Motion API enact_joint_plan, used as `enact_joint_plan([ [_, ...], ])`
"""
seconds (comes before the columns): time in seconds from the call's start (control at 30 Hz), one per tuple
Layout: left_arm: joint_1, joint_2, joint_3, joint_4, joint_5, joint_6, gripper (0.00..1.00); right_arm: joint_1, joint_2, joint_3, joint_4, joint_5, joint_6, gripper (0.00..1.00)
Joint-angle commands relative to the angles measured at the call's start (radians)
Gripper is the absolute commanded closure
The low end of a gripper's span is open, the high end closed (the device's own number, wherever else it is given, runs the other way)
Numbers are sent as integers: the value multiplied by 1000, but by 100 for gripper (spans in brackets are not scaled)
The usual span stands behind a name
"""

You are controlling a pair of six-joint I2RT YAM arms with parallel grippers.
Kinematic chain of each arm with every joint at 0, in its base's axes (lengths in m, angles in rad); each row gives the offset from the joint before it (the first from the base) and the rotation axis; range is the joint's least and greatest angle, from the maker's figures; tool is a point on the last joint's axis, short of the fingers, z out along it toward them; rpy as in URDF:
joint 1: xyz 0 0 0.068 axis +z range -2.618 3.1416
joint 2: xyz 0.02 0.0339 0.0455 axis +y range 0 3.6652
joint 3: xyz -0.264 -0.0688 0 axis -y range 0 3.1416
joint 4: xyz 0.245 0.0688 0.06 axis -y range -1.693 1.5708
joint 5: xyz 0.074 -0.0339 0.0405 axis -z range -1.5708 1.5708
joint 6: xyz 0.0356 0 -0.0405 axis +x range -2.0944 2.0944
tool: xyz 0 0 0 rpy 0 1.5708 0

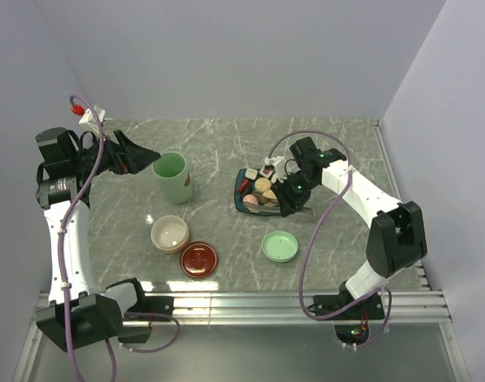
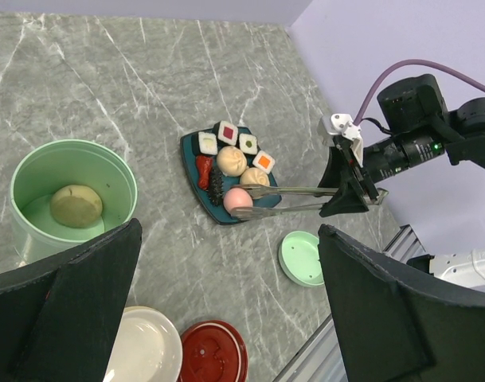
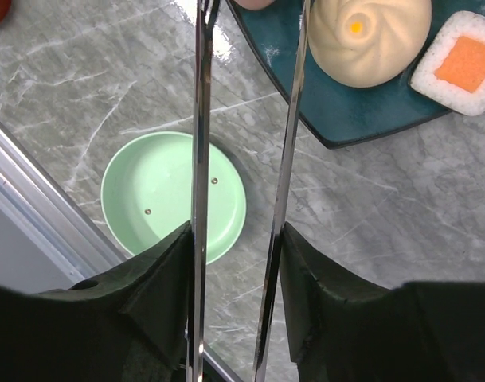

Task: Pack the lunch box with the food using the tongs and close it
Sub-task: Pick up the food using the clamp, then place the food into the lunch box

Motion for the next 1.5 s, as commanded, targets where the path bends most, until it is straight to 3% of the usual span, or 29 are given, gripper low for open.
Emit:
enact_joint_plan([
  [0.0, 5, -6, 7, 23, 19, 1, 1, -22, -25, 34, -10, -33, 6, 51],
  [0.43, 4, 2, 12, 17, 26, 7, 1, -86, -118, 92, -95, -99, 8, 55],
  [0.7, 5, 20, 24, 51, 72, -64, 1, -66, -65, 320, -104, -201, 69, 55],
  [1.13, 44, 54, 46, 66, 106, -114, 1, 187, 195, 765, 41, -128, 183, 55],
  [1.47, 88, 51, 26, 86, 163, -139, 1, 294, 371, 897, 107, -96, 238, 53],
])
